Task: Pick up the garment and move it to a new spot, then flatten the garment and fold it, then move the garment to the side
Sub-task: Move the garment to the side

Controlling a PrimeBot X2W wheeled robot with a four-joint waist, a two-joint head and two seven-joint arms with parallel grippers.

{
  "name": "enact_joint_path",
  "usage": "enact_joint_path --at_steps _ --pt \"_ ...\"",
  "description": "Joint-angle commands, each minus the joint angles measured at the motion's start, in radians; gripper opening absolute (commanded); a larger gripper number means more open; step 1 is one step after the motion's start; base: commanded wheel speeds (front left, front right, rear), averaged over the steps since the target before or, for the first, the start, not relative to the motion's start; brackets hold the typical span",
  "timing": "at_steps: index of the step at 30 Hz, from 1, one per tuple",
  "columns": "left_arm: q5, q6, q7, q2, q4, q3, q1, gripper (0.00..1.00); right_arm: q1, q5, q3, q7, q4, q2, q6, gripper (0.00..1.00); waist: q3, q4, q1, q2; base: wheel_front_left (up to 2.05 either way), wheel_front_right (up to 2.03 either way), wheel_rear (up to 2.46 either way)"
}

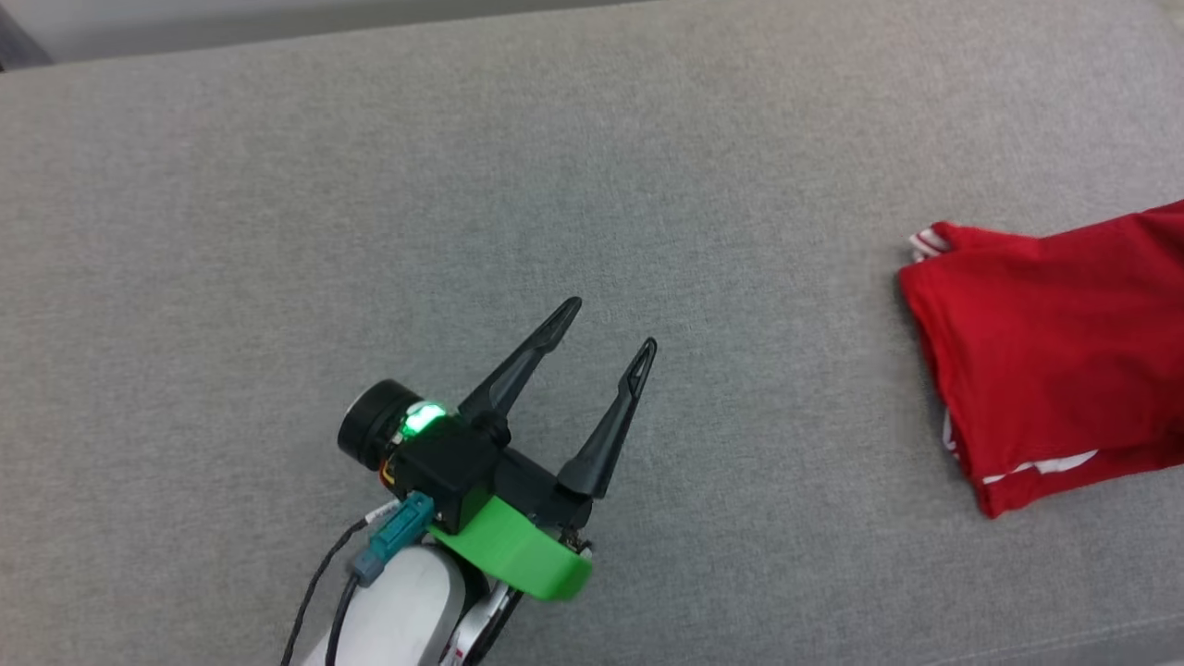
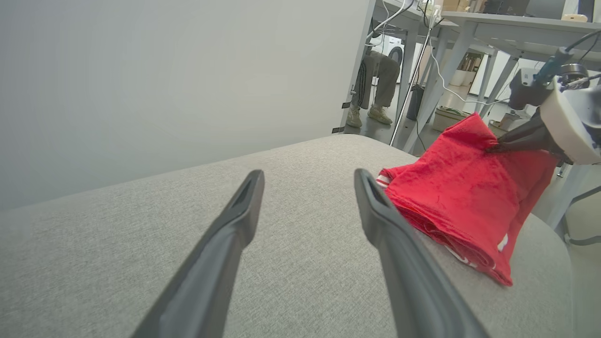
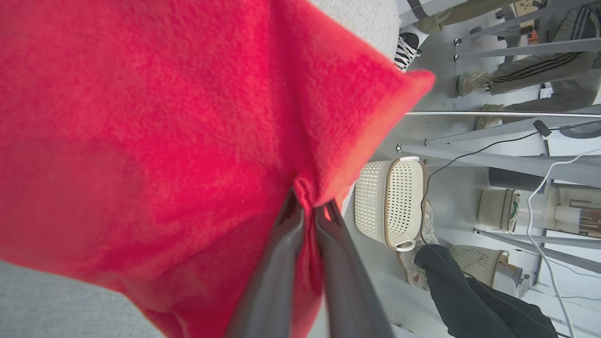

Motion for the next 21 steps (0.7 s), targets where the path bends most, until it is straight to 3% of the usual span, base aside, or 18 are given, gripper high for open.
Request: enact_joint_path --at_steps 1,12,21 --pt "0.01 -0.003 -0.006 0.014 -0.009 -0.009 -0.033 1.0 -0.029 -0.01 -0.012 -0.031 0.032 -0.007 -0.002 0.0 0.118 -0.088 -0.0001 -0.0001 0.0 0.0 0.0" --pt "0.044 -0.003 -0.006 0.068 -0.108 -0.05 -0.139 1.0 -0.133 -0.101 -0.155 -0.276 0.315 0.002 -0.002 0.0 0.277 -0.108 -0.0001 -0.0001 0.0 0.0 0.0" --pt "0.055 -0.003 -0.006 0.095 -0.148 -0.059 -0.173 1.0 -0.222 -0.161 -0.226 -0.379 0.479 0.06 -0.002 0.0 0.335 -0.103 -0.0001 -0.0001 0.0 0.0 0.0"
